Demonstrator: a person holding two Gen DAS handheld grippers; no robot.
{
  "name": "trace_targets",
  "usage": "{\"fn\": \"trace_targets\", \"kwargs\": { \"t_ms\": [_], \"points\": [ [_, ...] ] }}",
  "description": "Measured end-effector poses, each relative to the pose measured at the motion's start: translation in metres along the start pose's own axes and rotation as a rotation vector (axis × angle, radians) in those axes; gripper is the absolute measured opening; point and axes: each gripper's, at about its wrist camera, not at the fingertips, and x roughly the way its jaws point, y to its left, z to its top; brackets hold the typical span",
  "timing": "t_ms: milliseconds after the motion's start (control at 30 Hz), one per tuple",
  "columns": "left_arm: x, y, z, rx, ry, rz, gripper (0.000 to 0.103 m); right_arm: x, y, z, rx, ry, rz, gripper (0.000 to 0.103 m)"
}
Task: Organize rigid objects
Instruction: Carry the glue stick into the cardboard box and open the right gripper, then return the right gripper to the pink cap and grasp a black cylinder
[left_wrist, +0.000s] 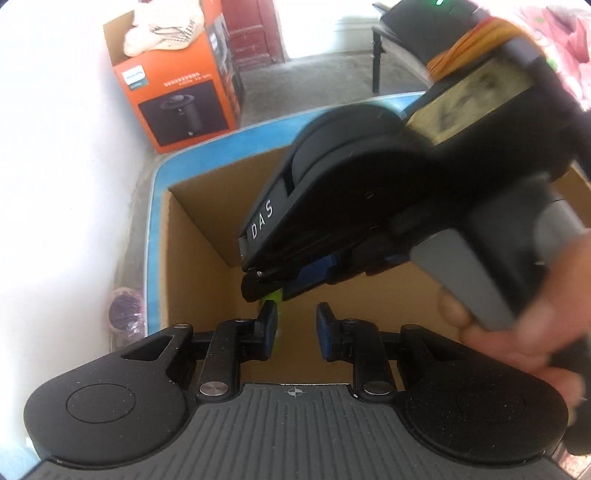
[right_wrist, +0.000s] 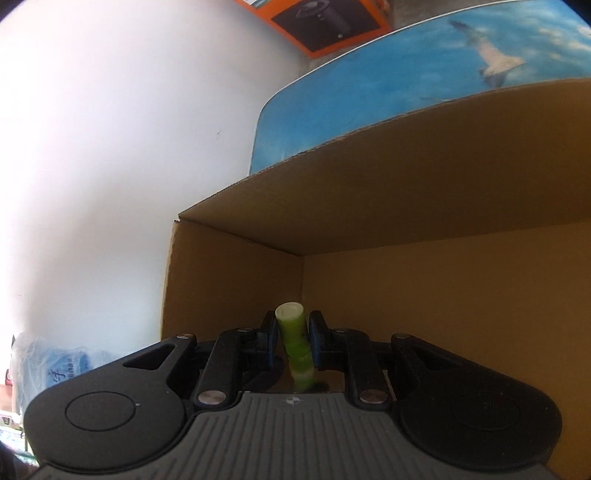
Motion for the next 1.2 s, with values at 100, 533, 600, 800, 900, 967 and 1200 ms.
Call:
{"fn": "trace_targets", "kwargs": {
  "t_ms": [100,533,600,800,900,967,1200],
  "points": [
    [-0.015,0.005,-0.006,-0.029,-0.031,-0.014,0.038,-0.002,0.0,-0.001,0.018,-0.011,0.03,0.03],
    [-0.147,0.017,-0.075,-0.085,-0.313,-0.202,0.067,-0.145,0.009,-0.081,-0.087,-0.214,0.139,0.05],
    [-0.158,0.019,-0.087,-0.093,-0.343,-0.243,0.068,-0.18,0.011,-0.108,-0.13,-0.26,0.16,0.05],
    [-0.167,-0.004,-0.123,-0.123,-0.362,-0.366,0.071,-0.249,-0.001,-0.194,-0.212,-0.408,0.163,0.05],
    [-0.162,-0.03,-0.143,-0.112,-0.33,-0.376,0.071,-0.248,-0.019,-0.238,-0.207,-0.46,0.12,0.05],
    [-0.156,-0.047,-0.157,-0.091,-0.308,-0.373,0.07,-0.232,-0.033,-0.261,-0.183,-0.463,0.092,0.05],
    [-0.12,-0.098,-0.179,-0.01,-0.246,-0.332,0.057,-0.175,-0.06,-0.292,-0.123,-0.397,0.016,0.042]
  ]
}}
